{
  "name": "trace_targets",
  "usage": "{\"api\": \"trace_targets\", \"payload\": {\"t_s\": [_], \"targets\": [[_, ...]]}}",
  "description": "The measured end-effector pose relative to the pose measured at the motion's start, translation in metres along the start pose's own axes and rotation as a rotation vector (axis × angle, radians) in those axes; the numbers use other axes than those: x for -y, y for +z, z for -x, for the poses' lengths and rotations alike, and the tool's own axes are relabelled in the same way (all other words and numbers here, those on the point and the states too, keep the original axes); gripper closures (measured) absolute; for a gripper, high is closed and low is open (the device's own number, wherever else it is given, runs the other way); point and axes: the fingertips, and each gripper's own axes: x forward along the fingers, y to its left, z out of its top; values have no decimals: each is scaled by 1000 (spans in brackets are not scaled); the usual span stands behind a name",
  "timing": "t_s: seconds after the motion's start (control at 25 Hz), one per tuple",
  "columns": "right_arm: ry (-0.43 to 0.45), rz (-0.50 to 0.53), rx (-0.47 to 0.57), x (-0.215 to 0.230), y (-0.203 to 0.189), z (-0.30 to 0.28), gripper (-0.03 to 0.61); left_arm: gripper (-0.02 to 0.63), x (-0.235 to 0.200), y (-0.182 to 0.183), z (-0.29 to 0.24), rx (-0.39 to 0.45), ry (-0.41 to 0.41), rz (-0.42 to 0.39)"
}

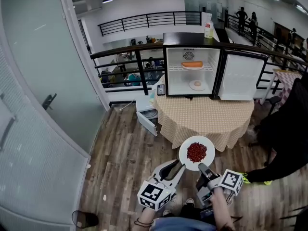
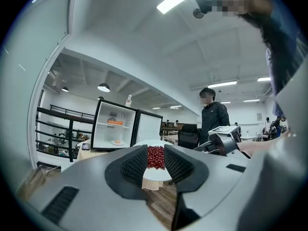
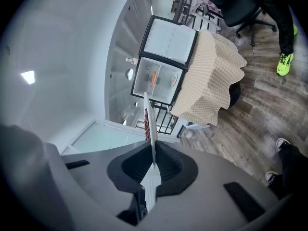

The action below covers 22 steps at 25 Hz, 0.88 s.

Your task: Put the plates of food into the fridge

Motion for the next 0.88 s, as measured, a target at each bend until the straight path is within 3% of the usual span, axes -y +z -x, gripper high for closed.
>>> {"api": "trace_targets", "payload": {"t_s": [0.32, 0.88], "targets": [[-113, 115, -13, 21, 21, -19, 553, 499, -14, -9, -29, -45, 26, 44], [-97, 124, -55, 43, 94, -35, 554, 502, -11, -16, -110, -74, 63, 74]]}}
